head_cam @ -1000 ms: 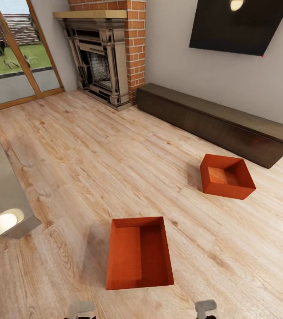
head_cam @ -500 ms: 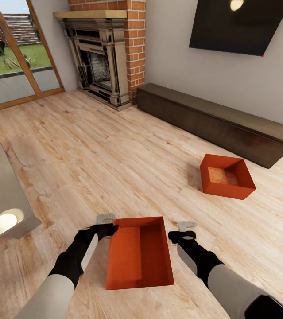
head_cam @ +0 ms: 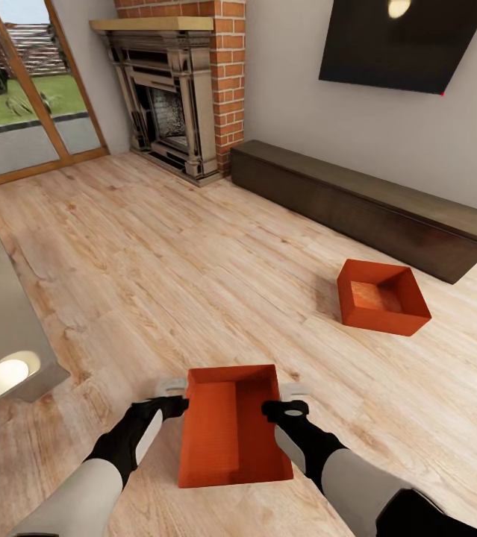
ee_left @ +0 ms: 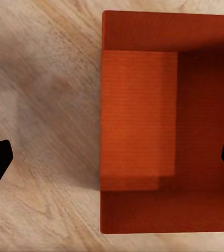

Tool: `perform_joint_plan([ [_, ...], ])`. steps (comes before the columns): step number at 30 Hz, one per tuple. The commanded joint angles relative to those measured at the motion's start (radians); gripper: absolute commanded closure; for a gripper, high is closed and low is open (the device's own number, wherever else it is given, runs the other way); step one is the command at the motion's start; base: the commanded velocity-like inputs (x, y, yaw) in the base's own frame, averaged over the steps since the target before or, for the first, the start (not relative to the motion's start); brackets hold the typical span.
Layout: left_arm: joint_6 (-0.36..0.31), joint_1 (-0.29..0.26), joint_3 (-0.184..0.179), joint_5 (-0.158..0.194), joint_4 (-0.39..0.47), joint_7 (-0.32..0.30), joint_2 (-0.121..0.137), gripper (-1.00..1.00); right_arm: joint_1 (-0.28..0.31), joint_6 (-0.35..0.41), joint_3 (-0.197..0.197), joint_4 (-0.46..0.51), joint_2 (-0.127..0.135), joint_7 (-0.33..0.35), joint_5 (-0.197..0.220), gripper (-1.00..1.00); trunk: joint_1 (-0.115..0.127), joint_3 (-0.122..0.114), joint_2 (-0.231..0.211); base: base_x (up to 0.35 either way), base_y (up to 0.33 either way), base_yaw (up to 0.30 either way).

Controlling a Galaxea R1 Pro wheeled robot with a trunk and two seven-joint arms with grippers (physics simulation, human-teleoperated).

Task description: Move the two storage containers from the living room to the garage. In the garage, place one container on the floor and stack the other container on top of it (either order is fine).

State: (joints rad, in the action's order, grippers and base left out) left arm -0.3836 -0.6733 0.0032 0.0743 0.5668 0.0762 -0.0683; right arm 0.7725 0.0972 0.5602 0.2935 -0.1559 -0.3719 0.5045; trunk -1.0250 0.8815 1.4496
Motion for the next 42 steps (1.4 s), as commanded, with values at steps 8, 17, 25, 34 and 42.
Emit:
perform_joint_plan([
  [8,-0.007,0.000,0.001,0.004,0.020,0.004,-0.003,-1.00,0.001,0.010,0.009,0.001,-0.015,-0.008,0.002,-1.00,0.000,0.001,0.000,0.000,0.000,0.000],
  [17,-0.007,0.000,-0.007,0.009,0.013,0.002,-0.013,-1.00,0.001,0.006,0.008,0.001,-0.011,-0.017,0.005,-1.00,0.000,0.001,0.000,0.000,0.000,0.000],
  [25,0.035,0.000,-0.008,0.003,-0.085,0.002,-0.028,-1.00,0.001,0.009,0.007,0.001,-0.010,-0.019,0.005,-1.00,0.000,0.001,0.000,0.000,0.000,0.000],
  [34,0.078,0.000,-0.008,0.003,-0.133,0.004,-0.029,-1.00,0.001,0.011,0.007,0.001,-0.010,-0.014,0.007,-1.00,0.000,0.001,0.000,0.000,0.000,0.000],
  [42,0.080,0.000,-0.007,0.000,-0.125,0.004,-0.009,-1.00,0.001,0.011,0.007,0.000,0.047,0.022,0.015,-1.00,0.000,0.001,0.000,0.000,0.000,0.000],
])
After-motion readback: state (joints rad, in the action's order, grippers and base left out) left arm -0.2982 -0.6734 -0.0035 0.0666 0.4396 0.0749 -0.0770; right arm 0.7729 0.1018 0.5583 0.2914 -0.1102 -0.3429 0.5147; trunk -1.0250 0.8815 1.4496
